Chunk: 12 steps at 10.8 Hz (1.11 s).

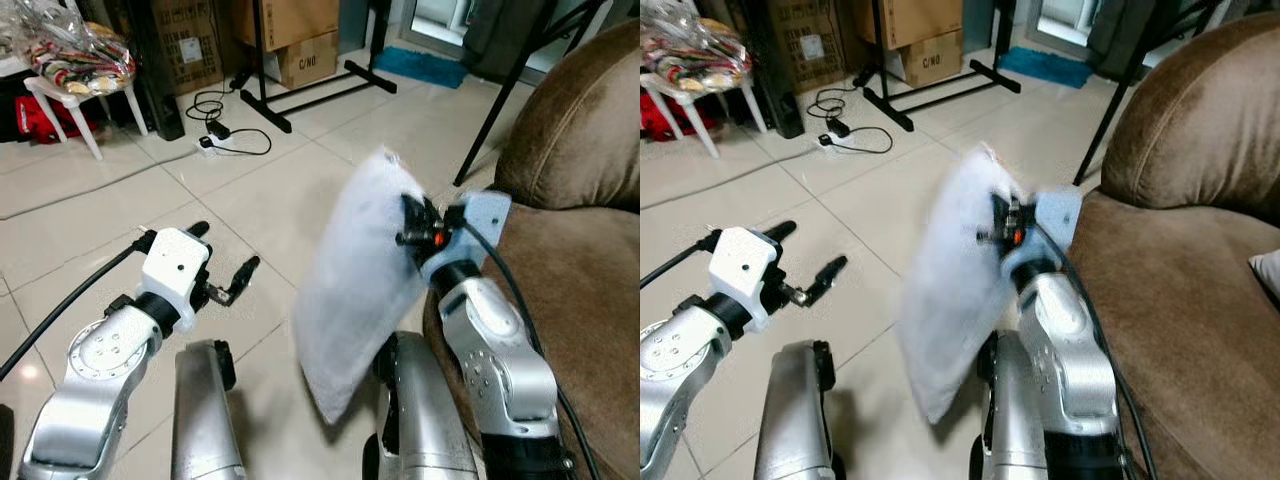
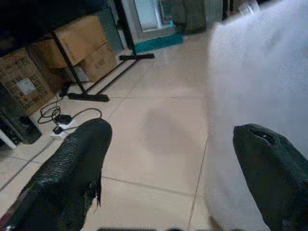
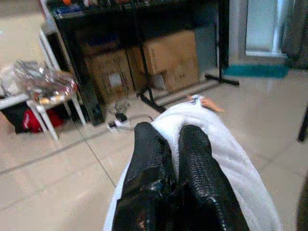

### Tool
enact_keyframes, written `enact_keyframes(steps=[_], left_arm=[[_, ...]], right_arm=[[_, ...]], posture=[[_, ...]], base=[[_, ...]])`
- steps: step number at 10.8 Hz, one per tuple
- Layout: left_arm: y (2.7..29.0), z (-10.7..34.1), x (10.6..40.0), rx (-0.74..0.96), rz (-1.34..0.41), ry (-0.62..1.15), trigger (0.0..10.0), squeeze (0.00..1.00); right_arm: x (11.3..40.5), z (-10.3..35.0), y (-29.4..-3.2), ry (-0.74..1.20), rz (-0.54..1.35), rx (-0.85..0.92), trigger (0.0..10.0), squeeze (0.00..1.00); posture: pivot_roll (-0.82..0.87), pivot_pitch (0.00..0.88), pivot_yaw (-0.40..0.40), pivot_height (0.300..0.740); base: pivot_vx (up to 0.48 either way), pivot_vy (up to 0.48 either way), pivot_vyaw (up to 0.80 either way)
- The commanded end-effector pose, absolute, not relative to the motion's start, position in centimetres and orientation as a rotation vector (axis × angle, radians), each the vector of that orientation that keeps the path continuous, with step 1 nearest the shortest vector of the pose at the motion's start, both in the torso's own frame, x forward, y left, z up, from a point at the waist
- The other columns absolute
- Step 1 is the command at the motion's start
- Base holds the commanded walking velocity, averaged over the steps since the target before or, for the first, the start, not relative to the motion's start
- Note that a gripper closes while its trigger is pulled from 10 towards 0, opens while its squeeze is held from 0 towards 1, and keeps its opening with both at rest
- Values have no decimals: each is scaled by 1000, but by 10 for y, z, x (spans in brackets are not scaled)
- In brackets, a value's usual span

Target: Move the pillow to the sofa from floor

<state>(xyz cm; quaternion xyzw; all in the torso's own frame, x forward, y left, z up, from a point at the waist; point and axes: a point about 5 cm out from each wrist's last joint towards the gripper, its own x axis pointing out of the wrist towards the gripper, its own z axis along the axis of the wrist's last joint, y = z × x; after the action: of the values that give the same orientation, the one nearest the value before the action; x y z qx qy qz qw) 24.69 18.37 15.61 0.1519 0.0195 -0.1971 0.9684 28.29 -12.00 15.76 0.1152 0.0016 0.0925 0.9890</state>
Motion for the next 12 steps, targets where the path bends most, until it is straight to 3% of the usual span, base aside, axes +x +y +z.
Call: enact_keyframes(steps=[1, 7, 10, 12], left_arm=[[184, 163, 247, 318, -374, 14, 10000, 0], [183, 159, 247, 326, -348, 19, 10000, 0], [184, 159, 248, 331, -346, 22, 10000, 0], [184, 159, 248, 332, -343, 22, 10000, 0]], right_arm=[[281, 176, -120, -68, 195, 217, 10000, 0], [279, 176, -116, -49, 231, 113, 10000, 0], [279, 177, -116, -50, 233, 95, 10000, 0], [280, 175, -118, -34, 201, 172, 10000, 0]], posture=[[-16, 0, -37, 477], [-11, 0, -47, 570], [-10, 0, -47, 583], [-10, 0, -47, 588]], base=[[0, 0, 0], [0, 0, 0], [0, 0, 335], [0, 0, 259]])
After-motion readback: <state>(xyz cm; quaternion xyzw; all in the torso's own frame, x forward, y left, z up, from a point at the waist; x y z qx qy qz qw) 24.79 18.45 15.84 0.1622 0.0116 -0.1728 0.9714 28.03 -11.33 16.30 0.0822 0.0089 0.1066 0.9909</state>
